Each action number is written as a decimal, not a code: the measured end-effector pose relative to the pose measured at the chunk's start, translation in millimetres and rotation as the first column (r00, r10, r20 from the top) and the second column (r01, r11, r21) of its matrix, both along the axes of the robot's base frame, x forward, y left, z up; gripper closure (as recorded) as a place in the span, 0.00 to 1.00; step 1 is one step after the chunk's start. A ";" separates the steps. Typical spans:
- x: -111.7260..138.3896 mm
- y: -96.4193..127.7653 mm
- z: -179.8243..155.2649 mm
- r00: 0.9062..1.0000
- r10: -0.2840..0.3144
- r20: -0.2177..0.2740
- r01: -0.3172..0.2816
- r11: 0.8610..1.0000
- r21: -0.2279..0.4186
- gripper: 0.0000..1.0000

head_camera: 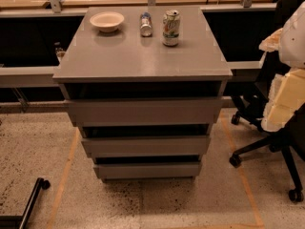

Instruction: Open top drawer

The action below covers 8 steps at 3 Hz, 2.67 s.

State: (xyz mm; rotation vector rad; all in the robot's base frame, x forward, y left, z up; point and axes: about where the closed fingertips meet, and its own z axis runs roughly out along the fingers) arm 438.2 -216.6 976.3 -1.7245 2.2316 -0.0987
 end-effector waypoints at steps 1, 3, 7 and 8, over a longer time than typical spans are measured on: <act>0.5 0.5 0.6 1.000 0.001 0.003 -0.001 1.000 0.000 0.00; 88.0 39.6 -50.8 0.987 0.122 0.105 -0.132 0.987 0.093 0.00; 106.4 75.1 -144.4 0.997 0.079 0.004 -0.077 0.956 0.283 0.00; 120.0 84.0 -173.5 0.997 0.080 -0.017 -0.071 0.943 0.325 0.00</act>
Offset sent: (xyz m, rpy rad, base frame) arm 0.0434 0.0239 -0.0132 0.0492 -0.0658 0.1219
